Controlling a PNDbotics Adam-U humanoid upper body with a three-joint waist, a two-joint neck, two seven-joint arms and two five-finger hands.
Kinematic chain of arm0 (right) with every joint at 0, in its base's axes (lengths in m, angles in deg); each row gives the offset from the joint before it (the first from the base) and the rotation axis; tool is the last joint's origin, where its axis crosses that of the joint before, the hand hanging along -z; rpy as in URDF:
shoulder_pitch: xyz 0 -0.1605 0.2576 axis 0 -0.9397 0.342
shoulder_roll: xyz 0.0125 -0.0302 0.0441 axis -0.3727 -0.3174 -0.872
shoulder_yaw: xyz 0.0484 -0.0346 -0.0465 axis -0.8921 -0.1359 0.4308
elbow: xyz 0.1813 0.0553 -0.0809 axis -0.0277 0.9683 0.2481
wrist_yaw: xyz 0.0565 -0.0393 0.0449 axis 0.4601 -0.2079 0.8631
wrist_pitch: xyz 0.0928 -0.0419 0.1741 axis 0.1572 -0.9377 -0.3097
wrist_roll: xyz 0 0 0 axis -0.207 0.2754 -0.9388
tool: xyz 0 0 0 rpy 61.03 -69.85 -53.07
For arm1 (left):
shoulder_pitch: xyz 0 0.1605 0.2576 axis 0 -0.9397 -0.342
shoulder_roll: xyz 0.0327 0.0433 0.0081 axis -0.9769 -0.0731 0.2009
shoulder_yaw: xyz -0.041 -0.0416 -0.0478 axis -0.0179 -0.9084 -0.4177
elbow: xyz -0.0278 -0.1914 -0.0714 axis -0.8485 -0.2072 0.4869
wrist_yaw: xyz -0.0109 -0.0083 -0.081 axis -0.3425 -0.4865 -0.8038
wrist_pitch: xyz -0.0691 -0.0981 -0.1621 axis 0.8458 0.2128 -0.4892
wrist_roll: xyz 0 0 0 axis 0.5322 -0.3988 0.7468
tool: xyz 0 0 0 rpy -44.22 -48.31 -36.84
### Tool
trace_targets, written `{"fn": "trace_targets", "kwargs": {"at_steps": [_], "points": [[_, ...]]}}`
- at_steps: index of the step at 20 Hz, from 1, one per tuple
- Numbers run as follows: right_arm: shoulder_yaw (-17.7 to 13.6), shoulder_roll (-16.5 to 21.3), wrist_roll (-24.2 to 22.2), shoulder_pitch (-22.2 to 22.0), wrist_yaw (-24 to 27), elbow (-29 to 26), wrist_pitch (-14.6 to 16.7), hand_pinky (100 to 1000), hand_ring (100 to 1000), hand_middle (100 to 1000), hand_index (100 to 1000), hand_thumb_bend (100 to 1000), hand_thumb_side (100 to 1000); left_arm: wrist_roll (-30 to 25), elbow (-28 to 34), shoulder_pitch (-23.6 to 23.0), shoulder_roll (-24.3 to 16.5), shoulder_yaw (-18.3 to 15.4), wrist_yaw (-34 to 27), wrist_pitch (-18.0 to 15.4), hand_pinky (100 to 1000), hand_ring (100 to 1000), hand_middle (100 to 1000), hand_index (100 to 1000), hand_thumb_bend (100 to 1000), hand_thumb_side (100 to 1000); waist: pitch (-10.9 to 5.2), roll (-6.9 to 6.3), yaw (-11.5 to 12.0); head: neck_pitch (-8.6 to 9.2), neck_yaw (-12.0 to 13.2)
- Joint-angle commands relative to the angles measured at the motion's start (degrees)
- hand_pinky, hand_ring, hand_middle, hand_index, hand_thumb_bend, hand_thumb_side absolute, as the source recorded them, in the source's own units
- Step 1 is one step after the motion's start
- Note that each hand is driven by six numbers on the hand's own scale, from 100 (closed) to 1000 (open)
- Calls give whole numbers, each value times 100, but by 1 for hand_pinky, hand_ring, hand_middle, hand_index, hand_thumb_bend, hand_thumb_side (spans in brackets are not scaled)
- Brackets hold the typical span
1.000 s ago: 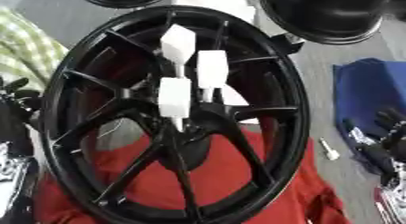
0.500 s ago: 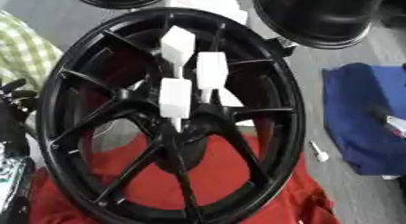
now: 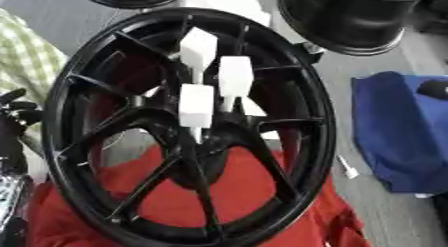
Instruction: Pull the pin out of the wheel hub.
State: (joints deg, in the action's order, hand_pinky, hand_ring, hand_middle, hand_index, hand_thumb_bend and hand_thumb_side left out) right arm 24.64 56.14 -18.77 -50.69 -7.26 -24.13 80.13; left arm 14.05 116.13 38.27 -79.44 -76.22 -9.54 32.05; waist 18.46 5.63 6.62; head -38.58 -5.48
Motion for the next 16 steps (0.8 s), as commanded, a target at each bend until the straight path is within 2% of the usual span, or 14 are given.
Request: {"fn": "trace_targets", "kwargs": {"at_steps": [1,4,7,12,16], "points": [[167,390,-631,419,57,76,-86,811,837,767,821,660,234,-47,92,22,-183,11,73,-8,646,510,478,710,148,973,-173,4,9,-13,-35],[418,324,-1191,1008,-6,360,-136,816,846,776,824,659,232,-62,101,-9,-210,20,88,2,647,510,479,710,147,973,-192,33,20,-23,-45],[681,63,-1646,1640,-116,822,-197,824,852,786,825,658,233,-70,98,-43,-234,23,100,13,647,510,479,710,146,972,-233,44,8,-51,-59],[1083,-628,-2350,2583,-940,1420,-175,833,845,783,815,655,238,-78,70,-99,-265,24,120,22,646,510,479,710,143,972,-301,40,-53,-102,-67],[1341,-1154,-2795,2975,-1565,1633,-108,834,836,776,806,650,238,-93,41,-131,-284,36,135,24,646,510,479,710,142,974,-339,36,-96,-136,-77]]}}
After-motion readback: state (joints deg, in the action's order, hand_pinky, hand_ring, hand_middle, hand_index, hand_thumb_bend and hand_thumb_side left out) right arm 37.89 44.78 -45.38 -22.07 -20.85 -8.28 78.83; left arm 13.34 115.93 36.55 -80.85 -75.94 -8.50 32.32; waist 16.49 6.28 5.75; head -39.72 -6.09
